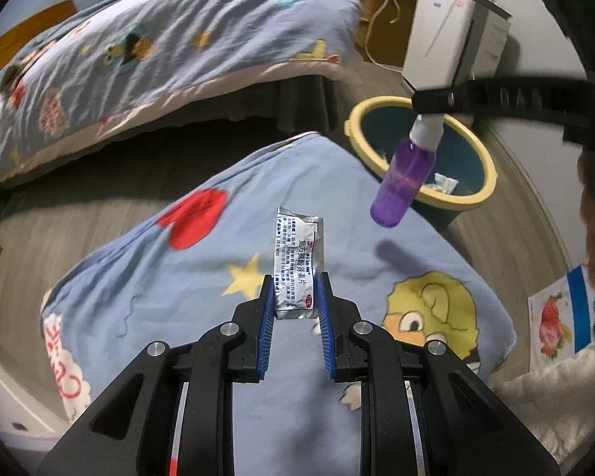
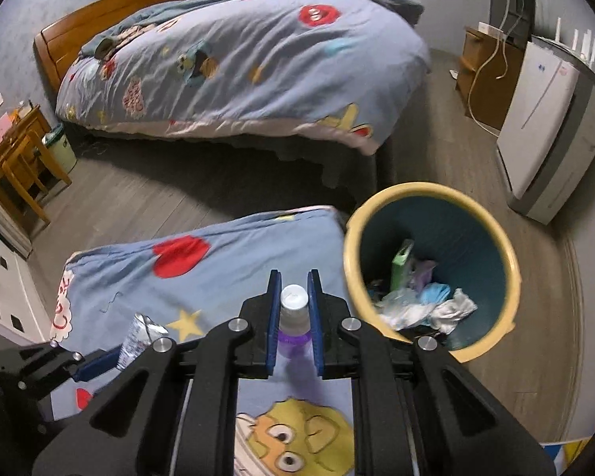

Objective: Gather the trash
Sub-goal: 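Carry the sachet and spray bottle over the bin, then open both tools over the bin to drop the sachet and bottle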

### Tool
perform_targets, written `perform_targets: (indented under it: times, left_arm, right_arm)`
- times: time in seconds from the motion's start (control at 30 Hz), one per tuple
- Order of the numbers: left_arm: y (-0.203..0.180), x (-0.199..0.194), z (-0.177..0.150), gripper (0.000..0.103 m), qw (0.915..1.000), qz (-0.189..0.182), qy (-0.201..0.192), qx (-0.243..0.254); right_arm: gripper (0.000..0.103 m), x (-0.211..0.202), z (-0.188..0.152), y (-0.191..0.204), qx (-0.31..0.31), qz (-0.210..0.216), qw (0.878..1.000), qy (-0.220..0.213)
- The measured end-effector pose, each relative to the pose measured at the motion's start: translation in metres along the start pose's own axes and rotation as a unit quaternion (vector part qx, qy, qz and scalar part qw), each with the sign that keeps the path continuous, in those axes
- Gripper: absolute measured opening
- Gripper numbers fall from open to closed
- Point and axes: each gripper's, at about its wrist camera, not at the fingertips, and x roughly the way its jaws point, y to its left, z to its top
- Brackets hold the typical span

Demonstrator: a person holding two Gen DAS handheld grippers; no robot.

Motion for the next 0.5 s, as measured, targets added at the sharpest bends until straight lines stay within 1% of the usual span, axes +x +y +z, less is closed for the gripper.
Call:
perform_targets:
  times: [0.1,0.2,0.27,0.3,0.37,0.5]
  left_arm:
    - [-0.023,0.008,0.014,0.022,0.9997,0.001,-0.001,0.026]
    - [-0.047,0.020,0.033,0.022,0.9991,-0.011,-0.005,0.041]
    - [-0.061,0.030,0.048,0.022,0.9987,-0.023,-0.005,0.046]
    - [-0.069,0.035,0.054,0.022,0.9984,-0.028,-0.004,0.048]
    - [-0.088,0.051,0.070,0.022,0.9975,-0.039,-0.001,0.059]
    - [-0.115,0.075,0.091,0.022,0.9957,-0.052,0.002,0.077]
  right_arm:
    - [0.013,-0.007,0.010,-0.031,0.031,0.005,1.000,-0.006]
    - [0.013,-0.012,0.021,-0.067,0.056,-0.002,0.998,-0.015]
    - [0.013,-0.013,0.027,-0.094,0.068,-0.015,0.997,-0.020]
    - [0.013,-0.012,0.028,-0.101,0.070,-0.021,0.997,-0.021]
    - [0.013,-0.010,0.032,-0.127,0.078,-0.046,0.996,-0.023]
    - [0.013,0.001,0.032,-0.164,0.099,-0.067,0.993,-0.020]
